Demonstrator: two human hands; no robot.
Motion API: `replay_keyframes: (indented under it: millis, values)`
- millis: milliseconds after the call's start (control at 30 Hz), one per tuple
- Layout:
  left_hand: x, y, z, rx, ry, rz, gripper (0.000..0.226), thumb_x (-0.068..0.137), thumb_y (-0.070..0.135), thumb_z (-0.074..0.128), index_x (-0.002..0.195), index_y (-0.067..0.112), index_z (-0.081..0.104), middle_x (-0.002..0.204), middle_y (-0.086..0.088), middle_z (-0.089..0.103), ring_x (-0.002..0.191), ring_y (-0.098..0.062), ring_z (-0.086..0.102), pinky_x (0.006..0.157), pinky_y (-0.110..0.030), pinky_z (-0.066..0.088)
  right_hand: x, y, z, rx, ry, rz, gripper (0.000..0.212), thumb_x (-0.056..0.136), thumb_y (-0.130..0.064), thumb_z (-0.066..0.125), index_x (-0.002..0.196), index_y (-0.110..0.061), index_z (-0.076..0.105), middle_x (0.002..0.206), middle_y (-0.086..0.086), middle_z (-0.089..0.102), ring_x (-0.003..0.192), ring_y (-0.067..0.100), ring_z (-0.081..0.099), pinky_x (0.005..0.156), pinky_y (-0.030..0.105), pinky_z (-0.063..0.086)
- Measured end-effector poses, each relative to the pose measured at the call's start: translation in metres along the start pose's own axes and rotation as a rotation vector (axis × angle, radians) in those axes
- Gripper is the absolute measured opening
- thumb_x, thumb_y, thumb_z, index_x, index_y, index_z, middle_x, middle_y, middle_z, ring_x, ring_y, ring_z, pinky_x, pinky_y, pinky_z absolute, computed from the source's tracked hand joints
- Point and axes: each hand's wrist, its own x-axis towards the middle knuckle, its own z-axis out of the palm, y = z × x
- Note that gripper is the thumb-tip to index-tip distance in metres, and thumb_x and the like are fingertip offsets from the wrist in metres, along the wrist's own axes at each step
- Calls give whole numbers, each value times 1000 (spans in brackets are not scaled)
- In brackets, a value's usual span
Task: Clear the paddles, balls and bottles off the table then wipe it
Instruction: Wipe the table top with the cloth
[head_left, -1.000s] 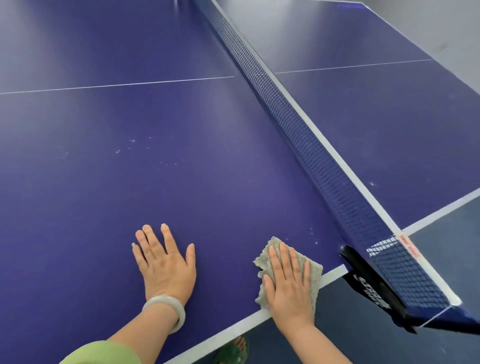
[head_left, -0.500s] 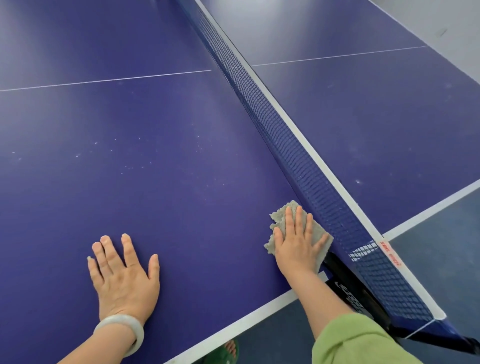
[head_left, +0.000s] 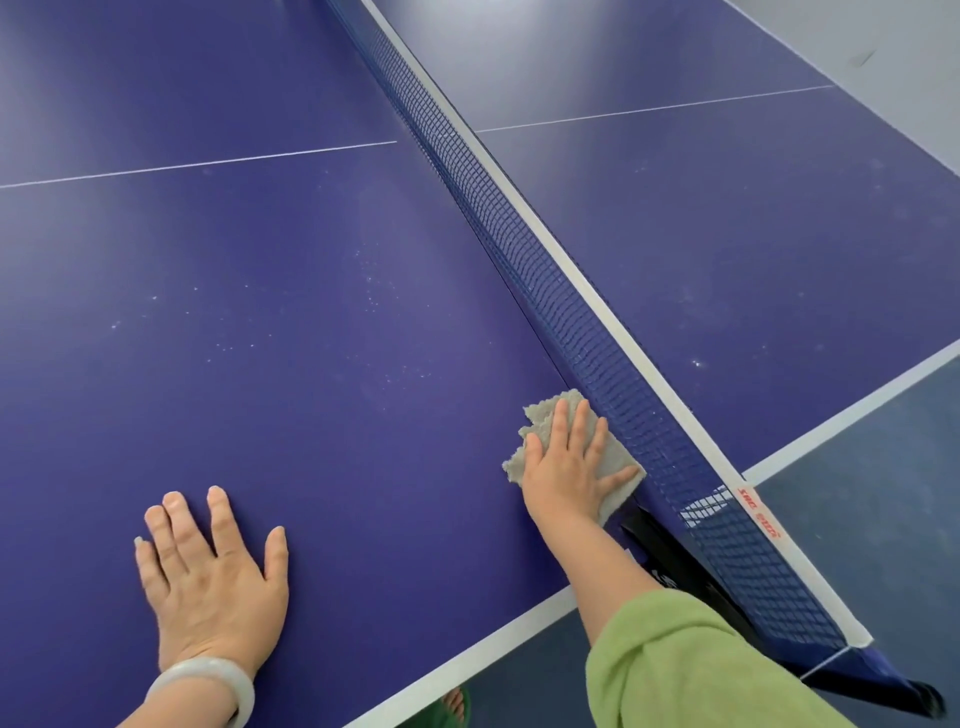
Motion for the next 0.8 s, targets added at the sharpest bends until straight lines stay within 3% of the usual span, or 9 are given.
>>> replay_keyframes:
  millis: [67, 133, 233, 333, 467, 567, 633, 733, 800]
  values:
    - [0, 1, -2, -8, -5, 5, 76, 92, 50, 37, 152, 5, 24, 160, -24, 12, 150, -34, -2, 122, -45, -5, -2, -13, 2, 0, 9, -66, 62, 101, -52, 10, 150, -31, -20, 160, -8, -23, 148, 20, -21, 108, 74, -4]
    - [0, 1, -2, -3, -12, 8, 75, 93, 49, 37, 153, 6, 23, 160, -25, 12, 150, -34, -2, 122, -45, -6, -20, -23, 11, -50, 36, -263, 59, 102, -48, 11, 149, -31, -21, 160, -8, -24, 148, 20, -20, 111, 70, -4]
    - [0, -1, -2, 3, -9, 13, 71, 97, 49, 34, 153, 7, 22, 160, -24, 12, 150, -33, -3, 122, -43, -8, -66, -15, 29, -106, 108, -577, 60, 102, -48, 13, 156, -26, -2, 164, -3, -7, 151, 22, -8, 116, 60, 3]
    - [0, -1, -1, -9, -11, 10, 72, 97, 51, 32, 152, 6, 23, 159, -25, 12, 150, -34, -2, 122, -43, -8, -82, 17, 35, -144, 71, -732, 61, 103, -49, 16, 157, -25, 1, 164, -4, -5, 151, 18, -5, 117, 50, 5]
    - [-1, -2, 1, -5, -1, 19, 82, 91, 59, 16, 152, 6, 27, 159, -25, 15, 150, -34, 0, 122, -44, -6, -34, 36, 22, -201, 169, -519, 61, 100, -48, 13, 156, -24, 6, 164, -1, 5, 151, 19, 2, 118, 51, 9]
    - [0, -3, 3, -2, -2, 18, 81, 90, 59, 17, 151, 6, 28, 159, -24, 16, 150, -34, 1, 122, -45, -5, -5, -4, 17, -94, 136, -224, 62, 98, -49, 1, 153, -23, -11, 164, 1, -7, 151, 22, -5, 121, 51, 1]
    - [0, -2, 4, 2, -3, 21, 80, 90, 57, 20, 150, 5, 31, 158, -25, 19, 150, -35, 5, 122, -46, -3, -14, -49, 21, -24, 114, -183, 61, 101, -46, 10, 153, -20, -8, 164, 4, -6, 151, 24, -4, 120, 52, 2]
    - [0, -3, 4, 21, -3, 26, 79, 91, 57, 20, 149, 5, 34, 157, -25, 22, 149, -36, 9, 122, -47, 1, -59, -83, 40, -58, 161, -593, 61, 100, -44, 20, 154, -18, 19, 162, 4, 15, 150, 26, 13, 117, 53, 15]
    - [1, -4, 4, 26, 0, 27, 78, 91, 56, 21, 149, 5, 35, 157, -25, 23, 149, -36, 10, 121, -49, 4, -66, -64, 45, -155, 153, -807, 61, 99, -45, 26, 155, -22, 21, 163, 0, 15, 150, 22, 12, 116, 51, 15]
